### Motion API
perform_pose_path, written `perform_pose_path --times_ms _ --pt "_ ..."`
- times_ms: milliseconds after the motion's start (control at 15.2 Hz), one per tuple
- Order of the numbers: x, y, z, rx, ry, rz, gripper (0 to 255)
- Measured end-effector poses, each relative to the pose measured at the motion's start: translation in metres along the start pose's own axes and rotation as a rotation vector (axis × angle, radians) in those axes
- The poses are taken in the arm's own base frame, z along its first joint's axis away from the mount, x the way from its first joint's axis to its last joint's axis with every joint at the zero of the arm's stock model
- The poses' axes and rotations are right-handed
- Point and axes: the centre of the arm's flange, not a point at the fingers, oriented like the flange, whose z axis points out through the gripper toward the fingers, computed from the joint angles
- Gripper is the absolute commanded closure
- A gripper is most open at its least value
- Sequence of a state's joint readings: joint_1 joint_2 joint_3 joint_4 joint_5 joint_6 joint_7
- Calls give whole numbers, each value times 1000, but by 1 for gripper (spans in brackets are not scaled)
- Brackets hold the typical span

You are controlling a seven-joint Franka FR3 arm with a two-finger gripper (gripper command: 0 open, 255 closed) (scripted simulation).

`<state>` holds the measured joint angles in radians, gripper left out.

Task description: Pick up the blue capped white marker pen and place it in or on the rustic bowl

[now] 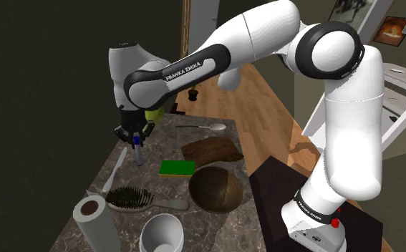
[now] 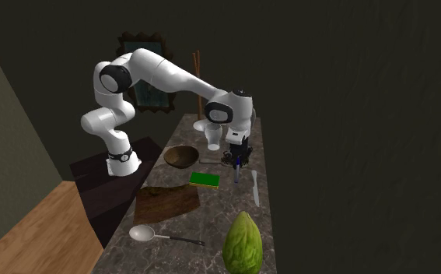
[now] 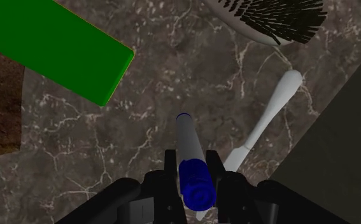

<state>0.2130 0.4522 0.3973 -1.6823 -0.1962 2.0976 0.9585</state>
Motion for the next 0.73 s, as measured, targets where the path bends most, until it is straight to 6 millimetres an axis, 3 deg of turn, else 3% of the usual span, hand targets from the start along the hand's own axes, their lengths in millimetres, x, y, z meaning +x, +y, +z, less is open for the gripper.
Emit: perform_pose_path --times_ms 726 --pt "1 0 -58 0 0 0 255"
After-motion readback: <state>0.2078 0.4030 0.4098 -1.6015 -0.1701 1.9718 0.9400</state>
